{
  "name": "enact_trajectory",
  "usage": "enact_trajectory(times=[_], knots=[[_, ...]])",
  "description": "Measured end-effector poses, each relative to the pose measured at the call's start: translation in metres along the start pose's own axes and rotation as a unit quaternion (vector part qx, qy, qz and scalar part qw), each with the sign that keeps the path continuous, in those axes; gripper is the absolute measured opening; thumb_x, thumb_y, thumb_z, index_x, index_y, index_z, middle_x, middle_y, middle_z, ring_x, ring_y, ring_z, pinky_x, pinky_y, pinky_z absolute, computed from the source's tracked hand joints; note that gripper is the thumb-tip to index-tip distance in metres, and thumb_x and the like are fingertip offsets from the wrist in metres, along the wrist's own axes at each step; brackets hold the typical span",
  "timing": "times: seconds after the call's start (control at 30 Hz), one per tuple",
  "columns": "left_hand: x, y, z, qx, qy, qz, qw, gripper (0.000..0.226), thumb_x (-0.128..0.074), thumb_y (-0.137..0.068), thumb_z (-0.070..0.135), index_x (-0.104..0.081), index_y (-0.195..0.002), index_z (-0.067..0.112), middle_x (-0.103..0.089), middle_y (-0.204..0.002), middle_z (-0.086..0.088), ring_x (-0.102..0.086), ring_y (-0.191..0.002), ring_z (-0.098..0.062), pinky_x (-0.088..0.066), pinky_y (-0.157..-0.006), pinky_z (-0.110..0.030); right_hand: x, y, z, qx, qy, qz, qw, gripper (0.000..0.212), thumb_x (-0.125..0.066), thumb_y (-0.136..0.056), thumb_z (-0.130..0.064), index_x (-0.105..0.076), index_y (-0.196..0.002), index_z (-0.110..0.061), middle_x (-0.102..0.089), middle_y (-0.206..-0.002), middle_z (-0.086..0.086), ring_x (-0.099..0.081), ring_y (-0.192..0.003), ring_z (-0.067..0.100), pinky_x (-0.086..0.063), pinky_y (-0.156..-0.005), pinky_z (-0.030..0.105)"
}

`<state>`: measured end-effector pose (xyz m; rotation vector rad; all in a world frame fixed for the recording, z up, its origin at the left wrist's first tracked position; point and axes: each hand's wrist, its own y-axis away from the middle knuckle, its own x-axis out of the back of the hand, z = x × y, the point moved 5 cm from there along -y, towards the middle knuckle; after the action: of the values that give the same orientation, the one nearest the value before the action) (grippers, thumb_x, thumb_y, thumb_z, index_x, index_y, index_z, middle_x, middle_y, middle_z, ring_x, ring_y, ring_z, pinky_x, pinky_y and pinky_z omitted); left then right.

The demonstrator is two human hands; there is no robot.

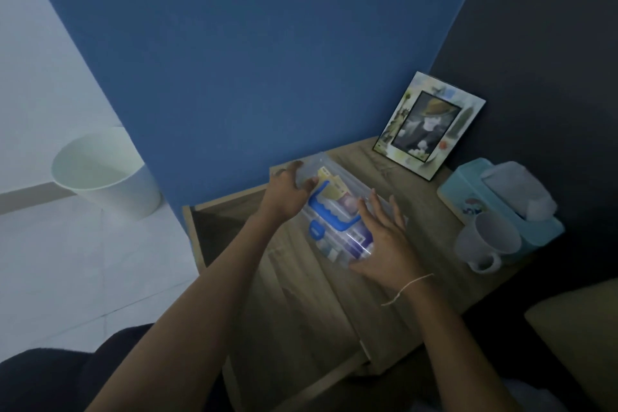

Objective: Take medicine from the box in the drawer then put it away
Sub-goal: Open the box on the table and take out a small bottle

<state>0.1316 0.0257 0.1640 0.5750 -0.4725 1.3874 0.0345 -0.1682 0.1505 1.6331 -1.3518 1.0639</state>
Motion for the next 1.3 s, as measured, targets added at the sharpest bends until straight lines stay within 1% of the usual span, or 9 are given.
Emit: enact_trajectory(times=[0.1, 0.17, 0.27, 0.3, 0.37, 0.5, 1.07, 1.17, 1.3], knots=[[-0.003, 0.002, -0.001, -0.016, -0.013, 0.009, 1.0, 0.062, -0.05, -0.095, 0.042, -0.035, -0.145, 0.007, -0.045, -0.144, -0.021, -0.041, -0.134, -0.034, -0.031, -0.111, -0.036, 0.005, -0.008, 0.004, -0.017, 0.046, -0.018, 0.999, 0.119, -0.073, -0.064, -0.049, 0.017, -0.141, -0.047, 0.021, -0.155, -0.015, 0.031, -0.139, 0.024, 0.009, -0.107, 0.053], [-0.004, 0.012, 0.006, -0.085, -0.091, 0.055, 0.991, 0.059, -0.042, -0.099, 0.038, -0.032, -0.146, 0.004, -0.036, -0.15, -0.021, -0.032, -0.14, -0.033, -0.022, -0.117, -0.038, 0.006, -0.005, 0.004, -0.042, 0.087, 0.018, 0.995, 0.109, -0.065, -0.071, -0.054, 0.01, -0.147, -0.034, 0.017, -0.158, -0.004, 0.027, -0.14, 0.024, 0.008, -0.111, 0.057], [-0.016, 0.039, 0.016, -0.233, -0.192, 0.086, 0.95, 0.051, -0.036, -0.102, 0.027, -0.032, -0.146, 0.001, -0.03, -0.155, -0.018, -0.024, -0.146, -0.033, -0.013, -0.121, -0.046, 0.0, 0.009, -0.01, -0.048, 0.033, 0.083, 0.995, 0.095, -0.027, -0.08, -0.074, 0.002, -0.149, -0.014, 0.007, -0.155, 0.002, 0.016, -0.143, 0.018, 0.007, -0.116, 0.041], [-0.021, 0.047, 0.015, -0.268, -0.204, 0.077, 0.938, 0.051, -0.035, -0.102, 0.026, -0.032, -0.146, 0.001, -0.028, -0.155, -0.016, -0.022, -0.146, -0.032, -0.012, -0.122, -0.045, -0.003, 0.011, -0.015, -0.044, 0.01, 0.093, 0.995, 0.09, -0.016, -0.082, -0.073, 0.002, -0.147, -0.013, 0.005, -0.155, 0.003, 0.013, -0.143, 0.016, 0.006, -0.116, 0.037], [-0.03, 0.056, 0.01, -0.295, -0.212, 0.055, 0.93, 0.052, -0.033, -0.102, 0.027, -0.026, -0.148, 0.002, -0.018, -0.157, -0.009, -0.014, -0.147, -0.025, -0.009, -0.122, -0.04, -0.006, 0.011, -0.016, -0.048, -0.004, 0.113, 0.992, 0.073, -0.012, -0.091, -0.06, 0.0, -0.147, -0.014, 0.0, -0.158, 0.004, 0.01, -0.144, 0.014, 0.004, -0.118, 0.037], [-0.034, 0.043, 0.012, -0.286, -0.207, 0.057, 0.934, 0.051, -0.036, -0.101, 0.021, -0.025, -0.147, -0.001, -0.024, -0.156, -0.015, -0.017, -0.147, -0.027, -0.007, -0.121, -0.036, -0.003, -0.005, -0.008, -0.048, -0.005, 0.146, 0.988, 0.058, -0.02, -0.1, -0.041, -0.009, -0.149, -0.013, -0.008, -0.16, 0.006, 0.004, -0.145, 0.012, 0.002, -0.12, 0.037], [-0.044, -0.03, 0.025, -0.265, -0.194, 0.042, 0.944, 0.052, -0.029, -0.104, 0.026, -0.018, -0.149, 0.003, -0.016, -0.16, -0.015, -0.011, -0.149, -0.026, -0.003, -0.123, -0.034, 0.017, -0.076, 0.024, -0.009, -0.013, 0.159, 0.987, 0.057, -0.037, -0.099, -0.035, -0.023, -0.146, -0.005, -0.021, -0.157, 0.013, -0.011, -0.147, 0.022, -0.005, -0.12, 0.041], [-0.04, -0.021, 0.018, -0.221, -0.096, 0.111, 0.964, 0.051, -0.037, -0.102, 0.025, -0.027, -0.148, 0.005, -0.022, -0.158, -0.014, -0.016, -0.148, -0.026, -0.012, -0.123, -0.037, 0.017, -0.079, 0.027, -0.007, -0.025, 0.149, 0.989, 0.06, -0.038, -0.098, -0.038, -0.023, -0.147, -0.006, -0.019, -0.157, 0.012, -0.008, -0.147, 0.022, -0.003, -0.12, 0.042], [-0.041, 0.0, -0.006, -0.1, 0.049, 0.211, 0.971, 0.042, -0.046, -0.098, 0.024, -0.044, -0.135, 0.004, -0.043, -0.14, -0.017, -0.044, -0.128, -0.027, -0.032, -0.108, -0.029, 0.015, -0.08, 0.028, -0.006, -0.023, 0.153, 0.988, 0.061, -0.04, -0.098, -0.039, -0.023, -0.146, -0.006, -0.019, -0.157, 0.012, -0.007, -0.147, 0.021, 0.001, -0.117, 0.034]])
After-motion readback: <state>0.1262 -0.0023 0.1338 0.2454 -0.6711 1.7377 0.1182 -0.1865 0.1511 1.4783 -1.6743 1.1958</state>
